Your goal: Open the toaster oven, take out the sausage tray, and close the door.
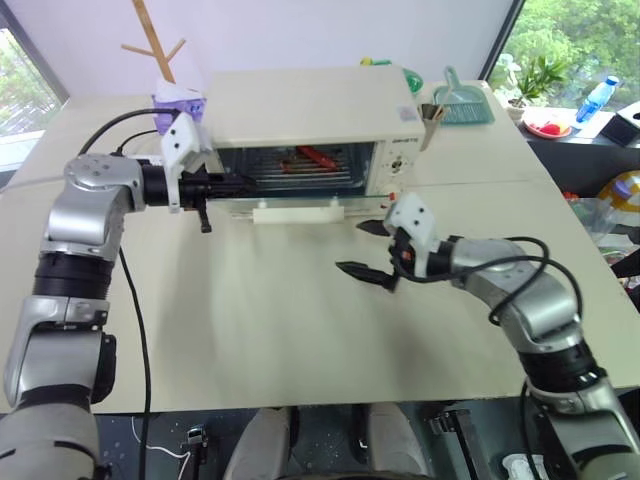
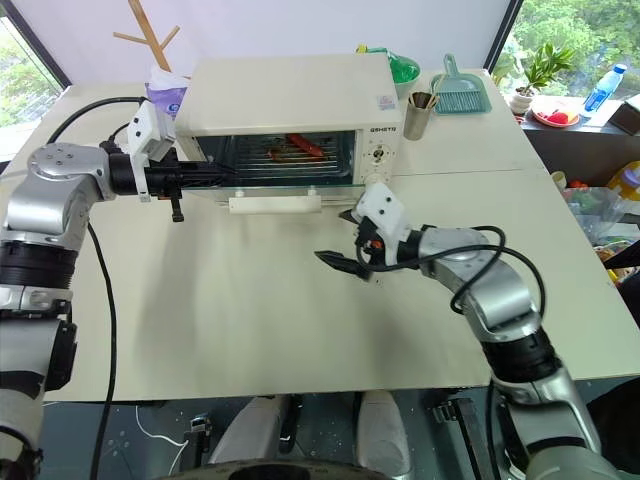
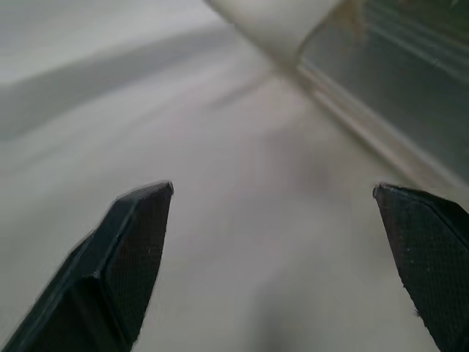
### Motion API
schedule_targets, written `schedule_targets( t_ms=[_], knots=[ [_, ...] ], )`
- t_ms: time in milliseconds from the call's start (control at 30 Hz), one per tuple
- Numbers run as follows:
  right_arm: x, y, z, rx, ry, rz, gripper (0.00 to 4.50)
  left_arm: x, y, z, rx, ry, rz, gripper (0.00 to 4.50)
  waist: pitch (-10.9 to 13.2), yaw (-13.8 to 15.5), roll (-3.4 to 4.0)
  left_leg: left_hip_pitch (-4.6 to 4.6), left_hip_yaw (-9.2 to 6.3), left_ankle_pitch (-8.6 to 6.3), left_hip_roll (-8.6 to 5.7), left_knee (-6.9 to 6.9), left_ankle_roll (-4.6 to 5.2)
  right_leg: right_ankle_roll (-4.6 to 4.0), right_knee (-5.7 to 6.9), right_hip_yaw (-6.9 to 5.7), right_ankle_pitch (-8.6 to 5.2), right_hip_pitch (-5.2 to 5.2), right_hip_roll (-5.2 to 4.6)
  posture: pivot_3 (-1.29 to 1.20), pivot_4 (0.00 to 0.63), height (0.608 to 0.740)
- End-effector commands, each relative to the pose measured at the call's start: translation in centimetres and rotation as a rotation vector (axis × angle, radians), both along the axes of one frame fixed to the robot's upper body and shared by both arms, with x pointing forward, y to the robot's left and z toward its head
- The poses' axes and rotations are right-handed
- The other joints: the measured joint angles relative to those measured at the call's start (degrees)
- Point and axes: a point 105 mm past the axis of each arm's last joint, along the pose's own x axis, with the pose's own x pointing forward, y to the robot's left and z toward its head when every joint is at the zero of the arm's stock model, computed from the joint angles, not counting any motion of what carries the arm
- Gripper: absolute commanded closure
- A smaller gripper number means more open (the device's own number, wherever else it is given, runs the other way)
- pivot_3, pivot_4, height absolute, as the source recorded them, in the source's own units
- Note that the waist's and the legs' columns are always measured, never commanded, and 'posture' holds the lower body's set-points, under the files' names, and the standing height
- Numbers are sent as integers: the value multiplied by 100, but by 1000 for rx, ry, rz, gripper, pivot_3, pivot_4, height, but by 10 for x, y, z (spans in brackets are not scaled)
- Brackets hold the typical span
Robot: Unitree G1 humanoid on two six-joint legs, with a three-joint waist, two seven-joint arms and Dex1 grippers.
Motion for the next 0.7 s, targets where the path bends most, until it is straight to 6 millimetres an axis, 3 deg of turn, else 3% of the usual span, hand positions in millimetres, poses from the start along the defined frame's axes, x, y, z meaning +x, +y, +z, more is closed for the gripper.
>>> schedule_targets(
  t_ms=[33, 300, 467, 700],
  knots=[
    [-23, -6, 29, 50, -49, 77, 0, -5, -1, 1, -29, -11, -5, 4460, 0, -14, 0, 0, 0, 0, 1, 1, 0, 1, -1, 0, 0, 0, 0, 0, 150, 740],
    [-28, -35, 57, 94, -79, -32, 0, -18, -8, -29, -76, 74, 13, 4460, -2, 10, -5, 3, 0, 0, 5, 7, 0, 1, -5, 0, 2, 8, 0, 0, 150, 740],
    [-25, -44, 59, 107, -68, -88, 0, -24, -12, -41, -112, 114, 30, 4460, -2, 22, -5, 4, 1, -2, 1, 4, 2, 1, -12, 0, 2, 11, -10, 0, 150, 740],
    [-20, -55, 60, 138, -47, -141, 0, -38, -22, -78, -145, 215, 62, 4460, -7, 36, -2, 13, 7, -8, -5, 5, 12, 5, -22, -2, 3, 29, -22, 0, 150, 740]
  ],
)
